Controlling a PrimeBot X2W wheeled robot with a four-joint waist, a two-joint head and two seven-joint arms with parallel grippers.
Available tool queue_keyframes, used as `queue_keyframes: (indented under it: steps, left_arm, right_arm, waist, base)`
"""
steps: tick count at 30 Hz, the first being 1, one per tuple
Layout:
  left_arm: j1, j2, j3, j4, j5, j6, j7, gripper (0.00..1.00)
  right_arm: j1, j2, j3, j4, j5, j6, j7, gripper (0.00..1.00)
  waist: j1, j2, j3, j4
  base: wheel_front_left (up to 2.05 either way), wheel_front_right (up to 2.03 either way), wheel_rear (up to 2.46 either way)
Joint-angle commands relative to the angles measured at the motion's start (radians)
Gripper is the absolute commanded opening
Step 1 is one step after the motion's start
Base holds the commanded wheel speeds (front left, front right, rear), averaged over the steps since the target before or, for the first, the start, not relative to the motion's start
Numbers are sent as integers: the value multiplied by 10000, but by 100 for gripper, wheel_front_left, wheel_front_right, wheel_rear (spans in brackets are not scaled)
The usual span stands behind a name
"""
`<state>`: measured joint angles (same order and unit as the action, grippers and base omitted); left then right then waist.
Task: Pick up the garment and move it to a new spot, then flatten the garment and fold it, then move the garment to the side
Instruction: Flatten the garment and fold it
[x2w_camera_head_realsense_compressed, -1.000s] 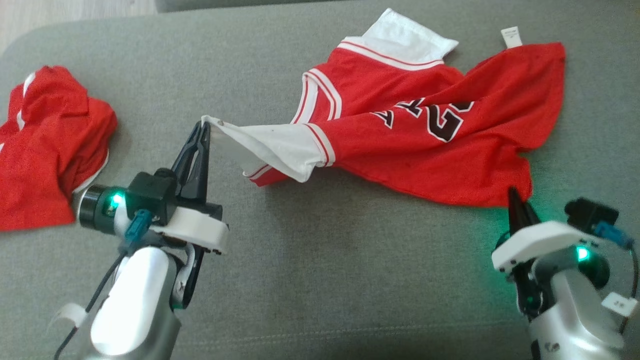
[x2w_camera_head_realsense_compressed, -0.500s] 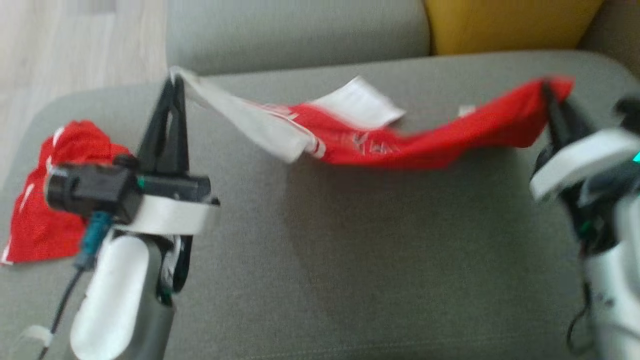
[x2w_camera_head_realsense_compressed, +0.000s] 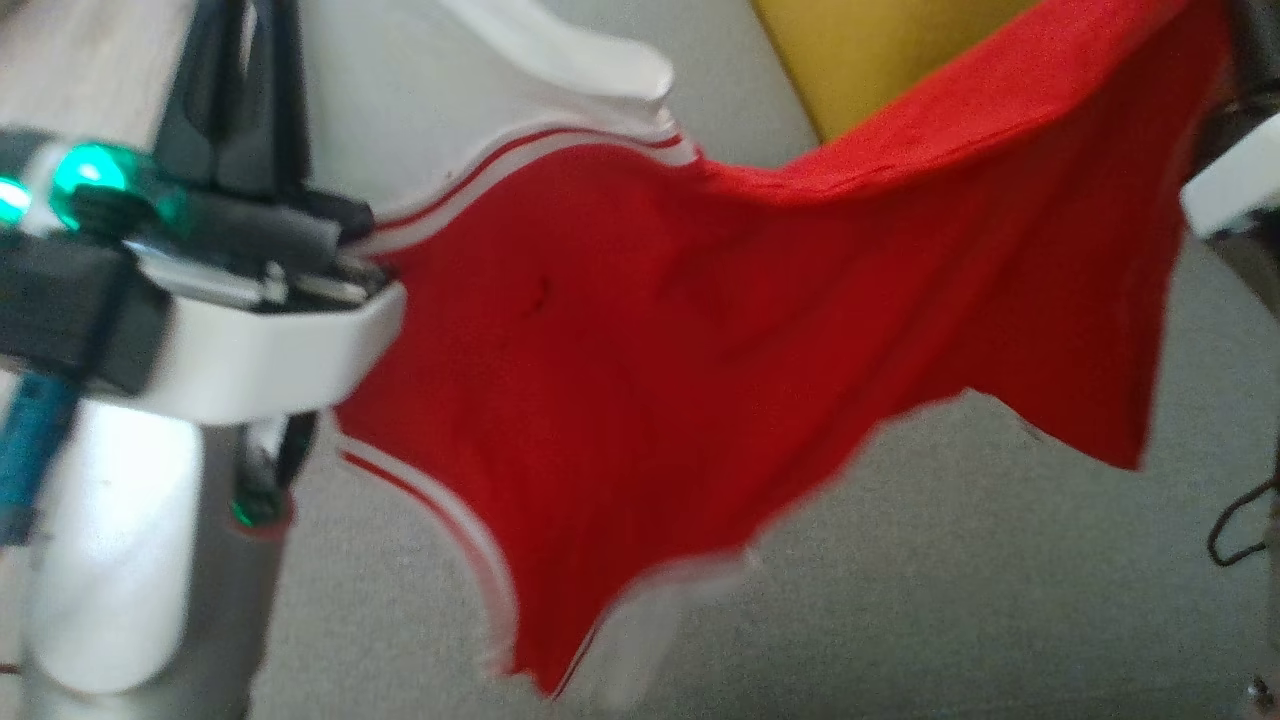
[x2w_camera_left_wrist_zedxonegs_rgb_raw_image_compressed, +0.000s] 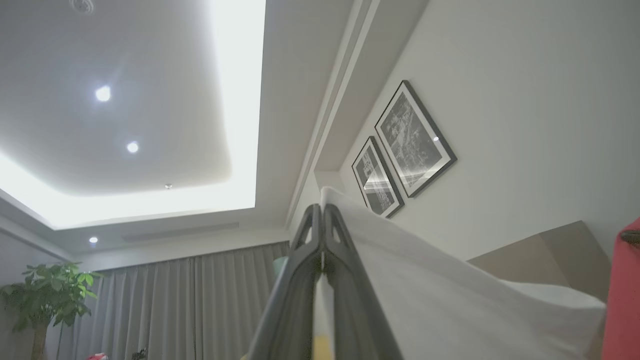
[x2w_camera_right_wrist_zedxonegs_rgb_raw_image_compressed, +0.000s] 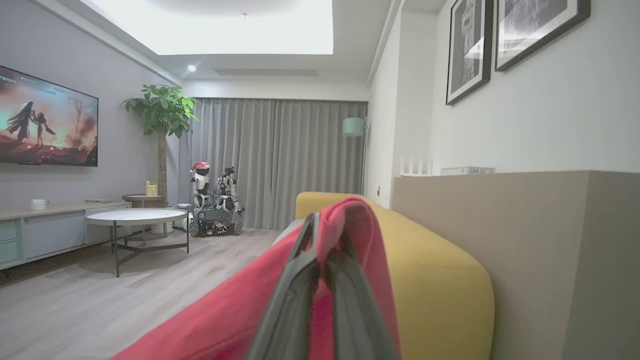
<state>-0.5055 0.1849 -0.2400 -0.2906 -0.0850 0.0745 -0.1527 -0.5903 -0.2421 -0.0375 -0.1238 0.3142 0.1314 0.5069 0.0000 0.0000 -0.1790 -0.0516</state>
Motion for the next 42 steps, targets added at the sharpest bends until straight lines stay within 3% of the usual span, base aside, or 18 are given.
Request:
queue_keyframes:
  steps: [1, 8, 15, 21, 30, 34, 37, 42]
  left_arm:
    - [-792, 336, 456, -327, 80, -34, 160, 0]
    - [-2200, 786, 443, 447, -186, -684, 1321, 0]
    - [-3972, 817, 286, 2998, -472, -1244, 1390, 0]
    - [-6608, 783, 269, 5628, -275, -1392, 615, 0]
    - [-9979, 279, 582, 8637, -95, -779, -1017, 0]
    - [-10073, 123, 378, 9142, -6, -928, -1082, 0]
    - [-9528, 3, 232, 8955, 4, -1099, -1086, 0]
    - [-7938, -16, 9, 8714, -11, -1378, -1088, 0]
  right_arm:
    - [-575, 23, 88, -415, -99, -7, 149, 0]
    - [-952, 188, -166, -794, -358, -7, 1114, 0]
    - [-2188, 606, 0, 986, -286, -7, 1184, 0]
    - [-4861, 843, 199, 3648, -493, -7, -221, 0]
    - [-8380, 1010, -145, 7535, -945, -7, -4230, 0]
    - [-8542, 1176, -401, 8994, -494, -7, -5356, 0]
    - [-8270, 1448, -853, 10013, 523, -7, -5534, 0]
    - [-7221, 1542, -130, 10920, 1189, -7, -5695, 0]
  waist:
    - [0, 0, -25, -51]
    - [0, 0, 302, -243]
    - [0, 0, 1576, -501]
    - [0, 0, 3244, -668]
    - [0, 0, 4539, -281]
    - [0, 0, 4892, -109]
    - [0, 0, 5179, 57]
    - [0, 0, 5505, 260]
  base:
    - [0, 0, 0]
    - [0, 0, 0]
    - [0, 0, 0]
    - [0, 0, 0]
    - [0, 0, 0]
    - [0, 0, 0]
    - [0, 0, 0]
    - [0, 0, 0]
